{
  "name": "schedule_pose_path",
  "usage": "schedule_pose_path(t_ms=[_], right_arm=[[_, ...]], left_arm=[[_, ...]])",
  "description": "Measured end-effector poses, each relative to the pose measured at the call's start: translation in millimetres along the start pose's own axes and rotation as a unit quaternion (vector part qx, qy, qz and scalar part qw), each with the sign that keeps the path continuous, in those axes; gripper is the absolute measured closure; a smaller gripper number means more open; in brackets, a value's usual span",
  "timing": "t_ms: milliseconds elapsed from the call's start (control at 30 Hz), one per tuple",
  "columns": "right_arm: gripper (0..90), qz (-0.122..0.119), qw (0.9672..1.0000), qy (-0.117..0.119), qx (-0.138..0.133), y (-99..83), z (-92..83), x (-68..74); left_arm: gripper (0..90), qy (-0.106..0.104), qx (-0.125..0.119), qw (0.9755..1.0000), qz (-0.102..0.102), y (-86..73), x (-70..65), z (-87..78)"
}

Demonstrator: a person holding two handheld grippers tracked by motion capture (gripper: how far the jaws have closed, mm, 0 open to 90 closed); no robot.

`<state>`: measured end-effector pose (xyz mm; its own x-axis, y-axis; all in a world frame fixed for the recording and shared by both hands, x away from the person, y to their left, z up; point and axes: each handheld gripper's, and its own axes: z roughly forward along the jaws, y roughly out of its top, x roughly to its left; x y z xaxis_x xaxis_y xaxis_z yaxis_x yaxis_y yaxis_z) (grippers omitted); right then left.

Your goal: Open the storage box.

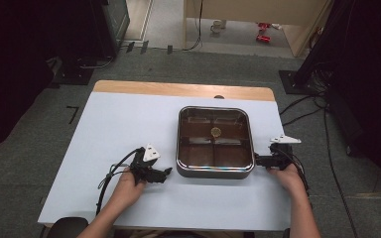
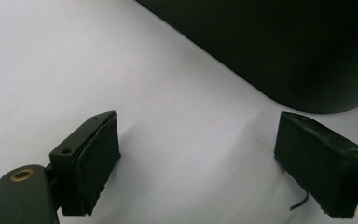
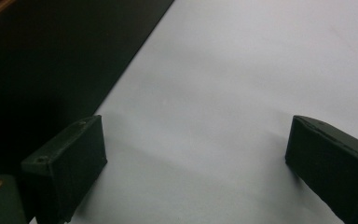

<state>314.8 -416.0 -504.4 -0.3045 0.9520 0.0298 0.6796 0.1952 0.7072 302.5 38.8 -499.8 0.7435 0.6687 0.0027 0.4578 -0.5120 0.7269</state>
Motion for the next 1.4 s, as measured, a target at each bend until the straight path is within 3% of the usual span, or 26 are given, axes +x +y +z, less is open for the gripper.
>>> schedule_pose_path(t_ms=[733,833,867,967,1033,1200,1333,1400], right_arm=[[4.2,0.000,1.0000,0.000,0.000,0.1,0.0,0.1],[4.2,0.000,1.0000,0.000,0.000,0.1,0.0,0.0],[4.2,0.000,1.0000,0.000,0.000,0.1,0.0,0.0],[4.2,0.000,1.0000,0.000,0.000,0.1,0.0,0.0],[4.2,0.000,1.0000,0.000,0.000,0.1,0.0,0.0],[4.2,0.000,1.0000,0.000,0.000,0.1,0.0,0.0],[4.2,0.000,1.0000,0.000,0.000,0.1,0.0,0.0],[4.2,0.000,1.0000,0.000,0.000,0.1,0.0,0.0]], left_arm=[[14.0,0.002,0.005,1.0000,0.001,1.3,-0.4,-0.2],[14.7,0.000,0.029,0.9995,0.013,6.7,-0.4,-2.2],[14.8,0.000,0.029,0.9995,0.013,6.7,-0.4,-2.2],[18.5,0.011,0.031,0.9986,0.042,8.7,-1.0,-6.0],[22.1,0.014,0.028,0.9986,0.043,9.7,-0.7,-7.6],[22.1,-0.018,0.005,0.9996,0.021,18.5,5.7,-20.0],[26.7,-0.040,-0.010,0.9990,-0.018,23.6,11.5,-26.1],[26.7,-0.039,-0.020,0.9989,-0.019,24.0,12.1,-27.2]])
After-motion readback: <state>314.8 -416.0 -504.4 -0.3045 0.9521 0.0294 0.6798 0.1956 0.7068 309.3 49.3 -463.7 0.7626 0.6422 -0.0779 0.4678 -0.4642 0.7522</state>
